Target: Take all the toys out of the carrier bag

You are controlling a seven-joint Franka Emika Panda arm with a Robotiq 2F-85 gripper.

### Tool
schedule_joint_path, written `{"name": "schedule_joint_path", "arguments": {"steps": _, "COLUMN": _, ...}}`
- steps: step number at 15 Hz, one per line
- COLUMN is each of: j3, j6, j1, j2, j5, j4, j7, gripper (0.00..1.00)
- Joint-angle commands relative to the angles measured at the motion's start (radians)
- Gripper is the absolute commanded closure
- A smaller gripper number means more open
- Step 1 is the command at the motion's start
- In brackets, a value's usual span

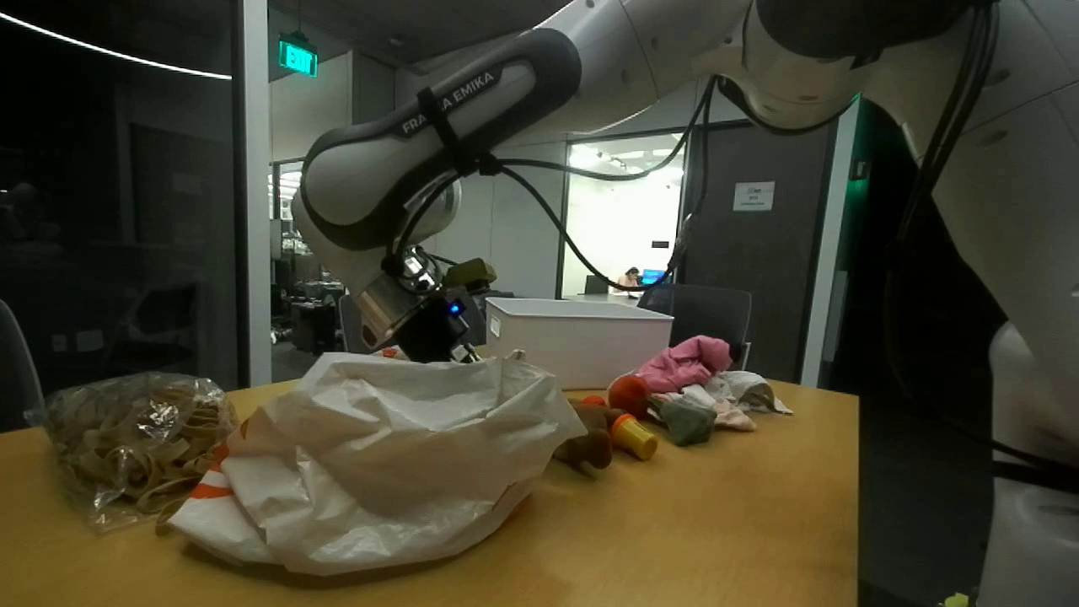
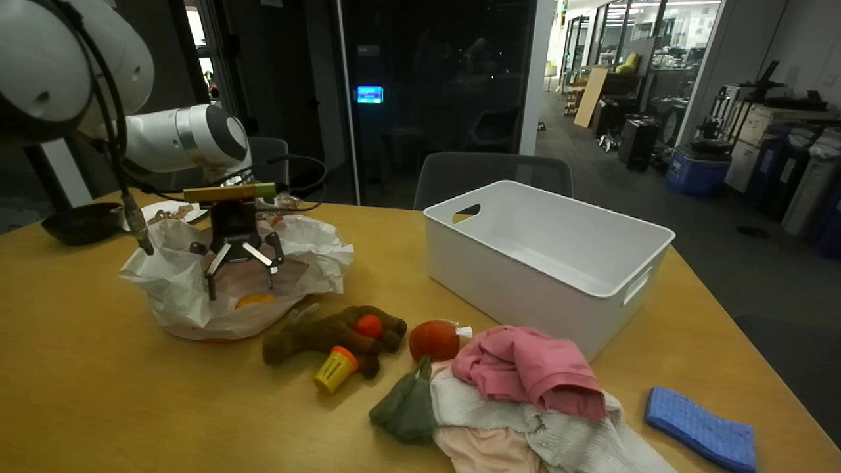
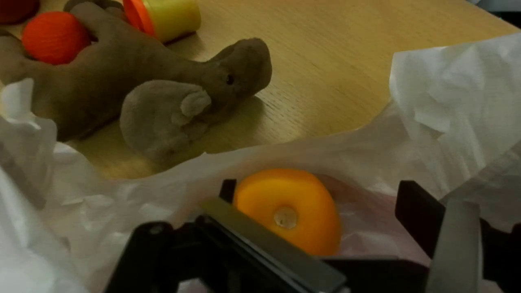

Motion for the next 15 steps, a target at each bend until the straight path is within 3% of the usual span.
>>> {"name": "schedule_joint_path", "arguments": {"steps": 1, "j3": 0.011, "j6": 0.033, "j1": -0.007, "j2": 0.008, "j5": 0.014, "j4": -0.019, "j7": -0.049, "gripper": 0.00}}
{"name": "schedule_joint_path", "arguments": {"steps": 6, "j3": 0.007, "j6": 0.062, "j1": -0.014, "j2": 0.023, "j5": 0.013, "j4": -0.026, "j7": -0.071, "gripper": 0.00}}
{"name": "schedule_joint_path", "arguments": {"steps": 8, "j3": 0.007, "j6": 0.082, "j1": -0.019, "j2": 0.022, "j5": 0.020, "j4": -0.030, "j7": -0.073, "gripper": 0.27}}
{"name": "schedule_joint_path", "arguments": {"steps": 10, "j3": 0.007, "j6": 0.095, "j1": -0.023, "j2": 0.017, "j5": 0.022, "j4": -0.035, "j7": -0.076, "gripper": 0.44}}
{"name": "schedule_joint_path", "arguments": {"steps": 15, "j3": 0.004, "j6": 0.093, "j1": -0.025, "j2": -0.004, "j5": 0.025, "j4": -0.036, "j7": -0.064, "gripper": 0.47}}
